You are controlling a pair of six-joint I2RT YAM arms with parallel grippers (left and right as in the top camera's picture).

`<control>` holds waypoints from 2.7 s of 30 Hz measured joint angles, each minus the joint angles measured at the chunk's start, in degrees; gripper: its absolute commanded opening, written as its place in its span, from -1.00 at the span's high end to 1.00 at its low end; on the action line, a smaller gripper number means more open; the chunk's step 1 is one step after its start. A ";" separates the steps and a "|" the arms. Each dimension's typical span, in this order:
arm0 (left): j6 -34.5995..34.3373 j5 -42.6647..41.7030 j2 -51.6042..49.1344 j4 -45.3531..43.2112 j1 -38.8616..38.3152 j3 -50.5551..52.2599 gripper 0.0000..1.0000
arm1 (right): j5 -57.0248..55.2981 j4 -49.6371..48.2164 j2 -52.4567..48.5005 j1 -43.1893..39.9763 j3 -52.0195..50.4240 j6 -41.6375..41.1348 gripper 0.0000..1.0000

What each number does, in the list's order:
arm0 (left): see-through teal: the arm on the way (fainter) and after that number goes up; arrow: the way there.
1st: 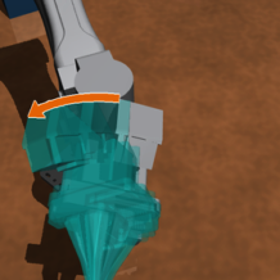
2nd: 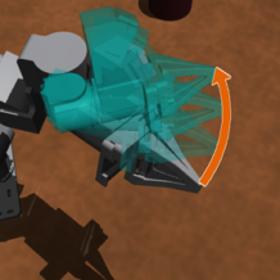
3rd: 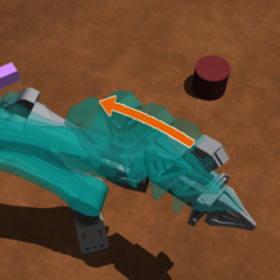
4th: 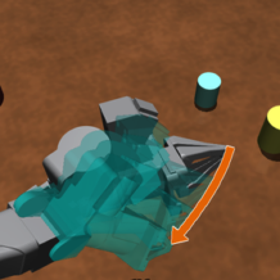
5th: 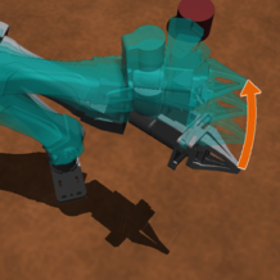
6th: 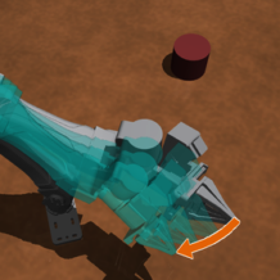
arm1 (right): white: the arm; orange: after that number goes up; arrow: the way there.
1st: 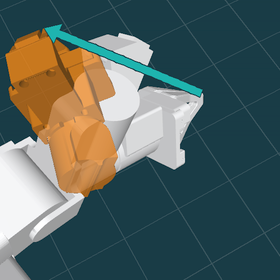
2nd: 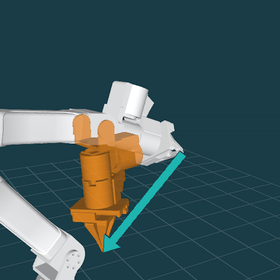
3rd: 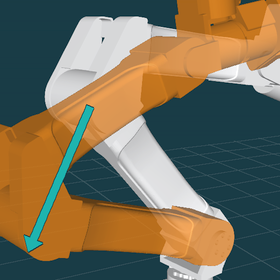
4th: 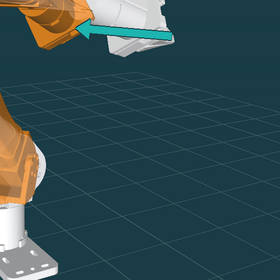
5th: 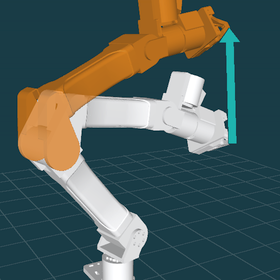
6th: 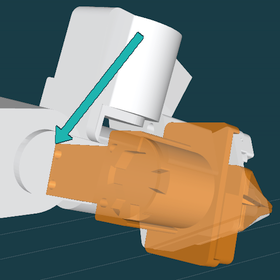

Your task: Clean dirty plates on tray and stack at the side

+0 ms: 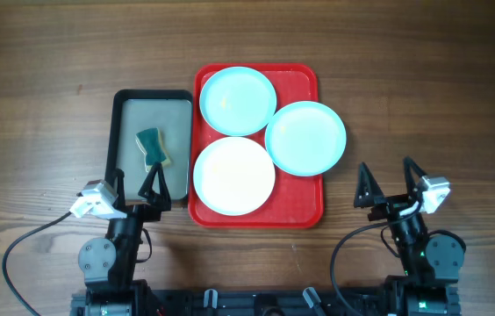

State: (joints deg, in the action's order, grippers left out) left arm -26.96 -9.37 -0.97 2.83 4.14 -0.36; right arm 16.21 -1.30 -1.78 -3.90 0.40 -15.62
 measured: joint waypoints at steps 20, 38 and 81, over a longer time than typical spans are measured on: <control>5.90 -4.07 -47.06 51.19 0.00 -64.19 -1.00 | 5.79 55.63 -59.25 0.04 71.60 9.84 -0.99; 8.22 -5.03 -76.96 63.69 0.00 -72.78 0.26 | 2.56 62.71 -94.55 28.02 75.80 6.01 0.23; 9.92 1.86 -77.07 63.01 -2.49 -71.93 0.07 | -10.03 47.80 -108.80 38.62 71.30 -9.70 0.91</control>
State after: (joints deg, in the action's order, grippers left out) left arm -17.04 -7.51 -78.04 65.84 1.65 -72.29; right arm 6.17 46.50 -110.59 34.72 71.70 -25.32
